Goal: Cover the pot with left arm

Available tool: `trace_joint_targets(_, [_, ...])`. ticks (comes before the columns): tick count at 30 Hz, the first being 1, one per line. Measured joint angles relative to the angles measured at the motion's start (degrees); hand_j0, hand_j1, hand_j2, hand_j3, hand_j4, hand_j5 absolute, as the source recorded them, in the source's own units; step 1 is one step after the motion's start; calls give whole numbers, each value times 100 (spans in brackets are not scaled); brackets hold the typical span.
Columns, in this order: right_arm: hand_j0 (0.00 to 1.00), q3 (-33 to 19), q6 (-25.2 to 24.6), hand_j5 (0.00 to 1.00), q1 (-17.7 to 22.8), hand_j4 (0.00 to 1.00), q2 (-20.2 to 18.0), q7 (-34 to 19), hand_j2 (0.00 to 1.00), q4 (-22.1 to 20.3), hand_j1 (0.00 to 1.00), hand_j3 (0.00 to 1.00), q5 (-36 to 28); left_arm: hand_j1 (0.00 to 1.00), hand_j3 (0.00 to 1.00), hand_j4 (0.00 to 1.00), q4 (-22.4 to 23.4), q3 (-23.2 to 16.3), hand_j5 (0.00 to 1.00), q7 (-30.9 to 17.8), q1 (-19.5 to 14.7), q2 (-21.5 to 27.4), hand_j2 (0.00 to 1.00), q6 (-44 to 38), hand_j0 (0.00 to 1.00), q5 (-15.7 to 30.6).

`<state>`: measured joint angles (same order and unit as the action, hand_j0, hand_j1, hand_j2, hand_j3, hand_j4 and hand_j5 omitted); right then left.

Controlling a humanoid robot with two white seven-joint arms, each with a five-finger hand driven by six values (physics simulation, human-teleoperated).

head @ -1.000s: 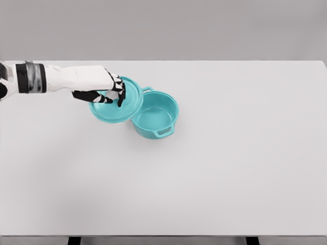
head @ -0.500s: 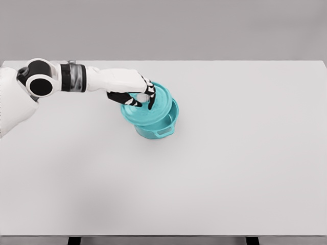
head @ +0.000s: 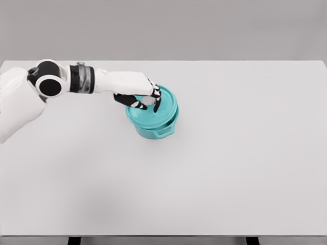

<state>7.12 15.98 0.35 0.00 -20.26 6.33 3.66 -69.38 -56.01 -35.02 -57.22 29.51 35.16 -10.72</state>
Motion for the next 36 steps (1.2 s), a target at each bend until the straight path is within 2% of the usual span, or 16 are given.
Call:
trace_joint_targets(18, [100,1,0,100,0,100,0,-1,100,0,100,100,0,44,44,44,422,-63,44,0,-53,-325,44,0,44,-97])
trace_joint_targets(36, [100,0,1,100,0,100,0,-1,100,0,100,100,0,44,44,44,634,-67,44,2,-88,-372,44,-1,44,-173])
